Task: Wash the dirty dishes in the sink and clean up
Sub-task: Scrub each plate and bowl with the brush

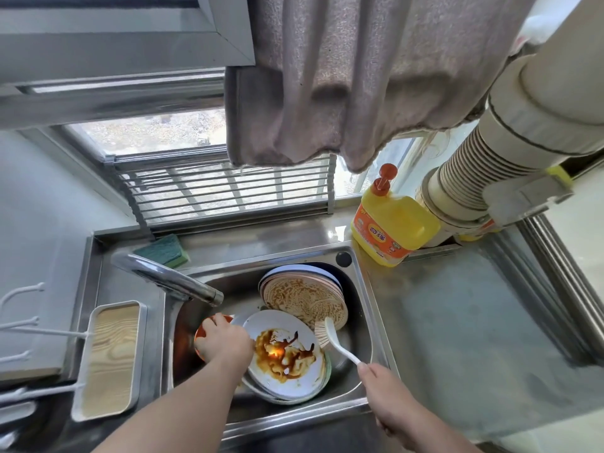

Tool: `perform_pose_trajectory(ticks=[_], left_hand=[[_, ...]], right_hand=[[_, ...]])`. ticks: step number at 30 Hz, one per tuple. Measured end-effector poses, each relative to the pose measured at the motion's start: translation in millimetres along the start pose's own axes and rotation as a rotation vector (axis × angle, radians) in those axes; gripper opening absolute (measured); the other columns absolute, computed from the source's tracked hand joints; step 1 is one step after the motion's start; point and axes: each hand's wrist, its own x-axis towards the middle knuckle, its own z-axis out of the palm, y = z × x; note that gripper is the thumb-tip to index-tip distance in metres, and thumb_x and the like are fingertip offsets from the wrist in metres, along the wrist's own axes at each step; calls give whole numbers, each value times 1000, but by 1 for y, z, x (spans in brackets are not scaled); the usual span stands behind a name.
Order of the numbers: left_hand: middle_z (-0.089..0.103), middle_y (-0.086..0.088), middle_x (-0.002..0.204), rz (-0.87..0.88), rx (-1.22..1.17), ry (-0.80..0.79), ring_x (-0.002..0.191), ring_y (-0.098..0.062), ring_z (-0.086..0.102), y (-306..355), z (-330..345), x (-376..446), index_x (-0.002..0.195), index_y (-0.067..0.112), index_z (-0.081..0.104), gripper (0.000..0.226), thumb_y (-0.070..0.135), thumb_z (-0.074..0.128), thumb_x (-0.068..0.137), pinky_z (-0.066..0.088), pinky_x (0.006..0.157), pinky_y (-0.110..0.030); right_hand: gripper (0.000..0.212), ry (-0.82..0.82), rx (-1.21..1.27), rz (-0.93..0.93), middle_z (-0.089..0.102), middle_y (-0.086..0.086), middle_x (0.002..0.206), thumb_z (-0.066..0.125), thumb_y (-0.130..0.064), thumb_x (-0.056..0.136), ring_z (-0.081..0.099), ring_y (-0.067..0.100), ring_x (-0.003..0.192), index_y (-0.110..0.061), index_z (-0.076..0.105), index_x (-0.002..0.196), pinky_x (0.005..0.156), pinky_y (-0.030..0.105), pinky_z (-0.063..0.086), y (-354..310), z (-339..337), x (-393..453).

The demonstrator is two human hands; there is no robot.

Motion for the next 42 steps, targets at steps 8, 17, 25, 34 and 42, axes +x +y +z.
perform_pose_trajectory(ticks=[8,17,25,34,42], left_hand=[[69,-3,109,101,-267,-32,101,-22,66,-2,-12,4,119,19,70,35,44,56,100,57,85,-35],[61,-22,122,-84,-1634,-457,107,-43,64,-24,-12,-27,127,29,55,51,-10,45,95,61,80,-57],[78,-19,108,-178,-2139,-505,105,-42,72,-45,-2,-38,132,24,57,32,41,40,112,60,77,-57],[74,-20,117,-265,-2241,-469,102,-40,73,-22,21,-65,146,22,50,48,50,33,111,61,75,-53],[73,-19,104,-323,-2266,-398,100,-41,70,-41,18,-58,140,25,53,41,48,34,111,59,77,-55]], right_hand=[[42,-5,-7,-14,49,4,71,31,-45,108,43,16,37,-14,55,96,37,21,30,-3,-1,-5],[33,68,-254,-270,57,-5,70,38,-48,108,54,10,62,-22,53,94,62,34,42,-16,-19,-15],[38,-16,-478,-378,69,-6,97,35,-48,107,67,21,95,-60,39,144,84,34,51,-33,8,-5],[30,3,-447,-380,71,6,120,27,-54,106,65,33,108,-50,43,130,89,41,52,-75,59,-3],[29,-136,-390,-416,68,5,131,37,-42,109,62,29,123,-45,51,134,90,32,44,-64,97,-35]])
